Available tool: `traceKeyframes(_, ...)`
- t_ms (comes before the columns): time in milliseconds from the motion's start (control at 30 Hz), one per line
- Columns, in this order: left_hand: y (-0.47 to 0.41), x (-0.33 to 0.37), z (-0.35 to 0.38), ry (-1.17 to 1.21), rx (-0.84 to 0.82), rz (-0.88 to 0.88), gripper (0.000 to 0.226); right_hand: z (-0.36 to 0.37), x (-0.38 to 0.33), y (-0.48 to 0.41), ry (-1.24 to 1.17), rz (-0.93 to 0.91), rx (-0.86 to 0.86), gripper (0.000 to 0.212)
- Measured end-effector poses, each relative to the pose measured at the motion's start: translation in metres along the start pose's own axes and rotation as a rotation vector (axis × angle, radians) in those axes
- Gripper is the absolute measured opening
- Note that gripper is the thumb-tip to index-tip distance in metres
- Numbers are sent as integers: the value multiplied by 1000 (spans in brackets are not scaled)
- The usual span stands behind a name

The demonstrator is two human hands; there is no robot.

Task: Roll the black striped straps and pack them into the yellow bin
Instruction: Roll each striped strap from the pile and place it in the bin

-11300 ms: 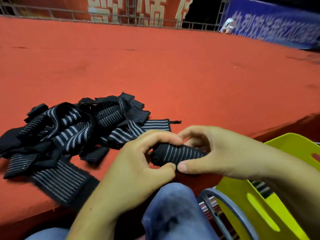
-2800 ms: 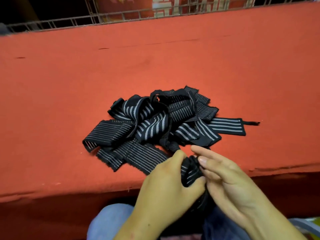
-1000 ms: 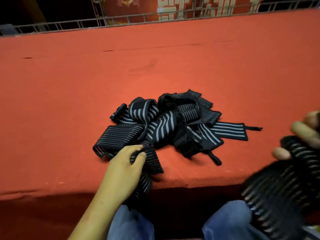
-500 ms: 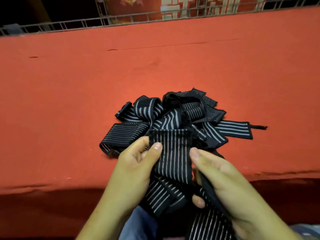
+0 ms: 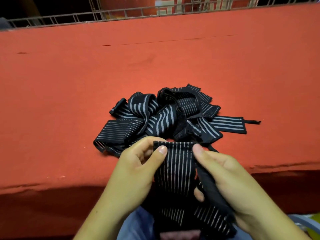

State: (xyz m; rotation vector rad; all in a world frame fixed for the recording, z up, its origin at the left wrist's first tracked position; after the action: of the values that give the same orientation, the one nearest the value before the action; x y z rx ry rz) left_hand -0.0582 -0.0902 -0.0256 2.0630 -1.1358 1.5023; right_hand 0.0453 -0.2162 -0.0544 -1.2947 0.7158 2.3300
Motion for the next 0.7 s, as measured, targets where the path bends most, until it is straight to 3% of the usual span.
traceKeyframes(133, -1, -8, 0, 81, 16, -75, 17, -23, 7, -4, -344, 45, 64, 49)
traceKeyframes(267, -2, -10, -3, 84, 63, -73, 15, -34, 0, -1, -459, -9, 115, 27)
traceKeyframes(400, -2, -9, -6, 59, 89, -59, 13, -29, -5, -1, -392, -55, 11, 14)
traceKeyframes(533, -1, -10, -7, 57, 109, -47, 7, -34, -2, -1, -405, -56, -61, 18)
traceKeyframes(700, 1, -10, -6, 112, 106, -88, 13, -34, -4, -1, -217, -134, -81, 24)
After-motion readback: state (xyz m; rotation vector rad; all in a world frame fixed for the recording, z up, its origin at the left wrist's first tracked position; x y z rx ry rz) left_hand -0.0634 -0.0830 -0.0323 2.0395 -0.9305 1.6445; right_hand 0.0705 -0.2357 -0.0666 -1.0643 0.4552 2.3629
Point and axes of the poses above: each hand's wrist, its own y-axis away from the middle knuckle, its own z-axis out of the palm, x = y × z, the point moved 8 cm from there along -y, towards the middle knuckle, and after that the axes turned 15 degrees about -y, right-handed, at the moved point
